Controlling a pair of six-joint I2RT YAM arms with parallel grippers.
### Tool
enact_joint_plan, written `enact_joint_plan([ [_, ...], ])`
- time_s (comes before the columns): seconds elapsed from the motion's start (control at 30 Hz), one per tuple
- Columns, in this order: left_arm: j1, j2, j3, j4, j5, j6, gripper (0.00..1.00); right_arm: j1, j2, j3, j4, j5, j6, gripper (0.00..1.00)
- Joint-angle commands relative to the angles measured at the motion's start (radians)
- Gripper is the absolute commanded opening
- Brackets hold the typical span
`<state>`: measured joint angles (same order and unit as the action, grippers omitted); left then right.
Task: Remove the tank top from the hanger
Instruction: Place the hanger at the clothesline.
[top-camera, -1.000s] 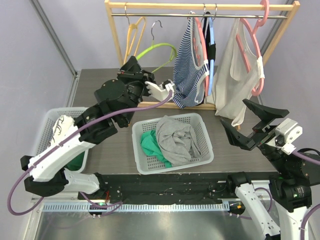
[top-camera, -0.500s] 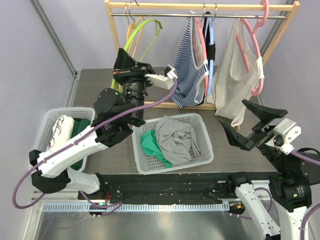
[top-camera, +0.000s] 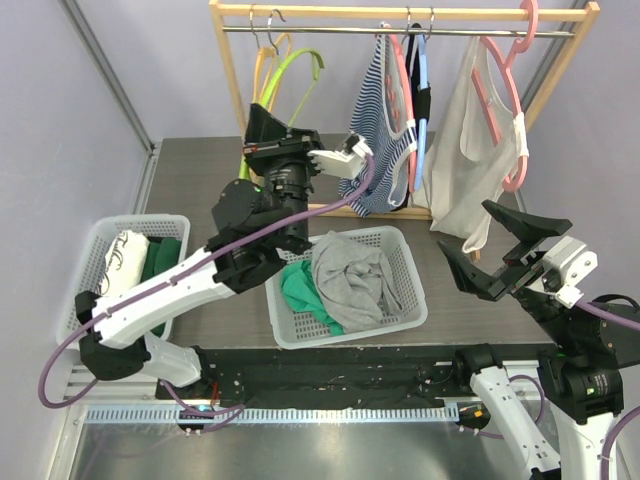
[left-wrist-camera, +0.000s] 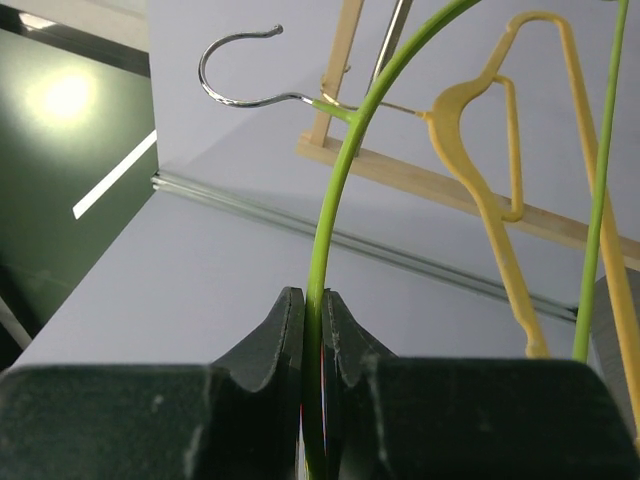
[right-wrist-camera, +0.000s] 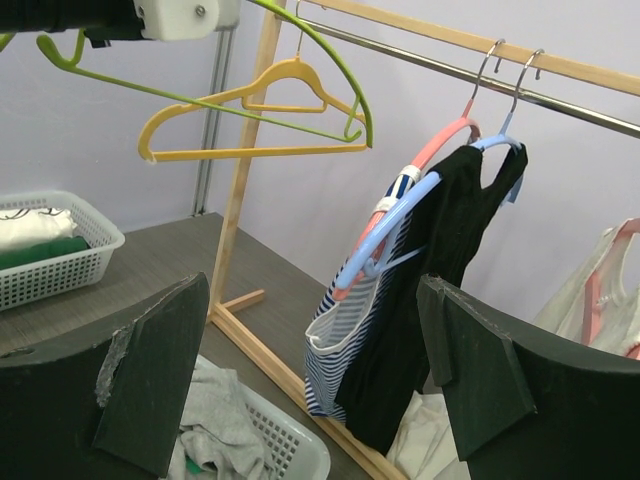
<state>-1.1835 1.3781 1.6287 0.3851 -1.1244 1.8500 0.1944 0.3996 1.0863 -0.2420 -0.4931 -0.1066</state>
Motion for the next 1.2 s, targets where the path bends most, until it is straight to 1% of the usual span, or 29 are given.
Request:
enact_joint_plan([
  [0.0, -0.005, 0.038, 0.025, 0.075, -0.02, 0.025, 0.0, -0.001, 0.008, 0.026, 0.0, -0.002, -0.016, 0.93],
  [0.13, -0.004, 0.068, 0.017, 0.078, -0.031, 0.015, 0.0, -0.001, 0.001, 0.032, -0.01, -0.001, -0.021, 0.93],
  [0.2, -0.004, 0.101, 0.06, 0.083, -0.031, 0.023, 0.01, -0.001, -0.002, 0.034, -0.016, -0.001, -0.024, 0.93],
  [0.23, -0.004, 0.113, 0.109, 0.081, -0.031, 0.023, 0.0, -0.003, -0.002, 0.035, -0.017, -0.001, -0.025, 0.93],
  [0.37, 0.002, 0.171, 0.186, 0.072, -0.032, 0.023, 0.0, -0.001, -0.007, 0.037, -0.022, -0.009, -0.027, 0.93],
  [0.7, 0.05, 0.263, 0.283, 0.054, 0.017, -0.041, 0.0, -0.001, -0.016, 0.035, -0.033, -0.018, -0.028, 0.93],
  [0.77, 0.07, 0.275, 0.293, 0.037, 0.025, -0.058, 0.0, -0.003, -0.01, 0.038, -0.033, -0.021, -0.028, 0.93],
  [0.93, 0.12, 0.318, 0.378, -0.026, 0.058, -0.115, 0.0, -0.003, 0.001, 0.05, -0.037, -0.024, -0.028, 0.93],
  [1.17, 0.196, 0.361, 0.422, -0.081, 0.092, -0.187, 0.0, -0.003, 0.016, 0.055, -0.033, -0.038, -0.008, 0.93],
])
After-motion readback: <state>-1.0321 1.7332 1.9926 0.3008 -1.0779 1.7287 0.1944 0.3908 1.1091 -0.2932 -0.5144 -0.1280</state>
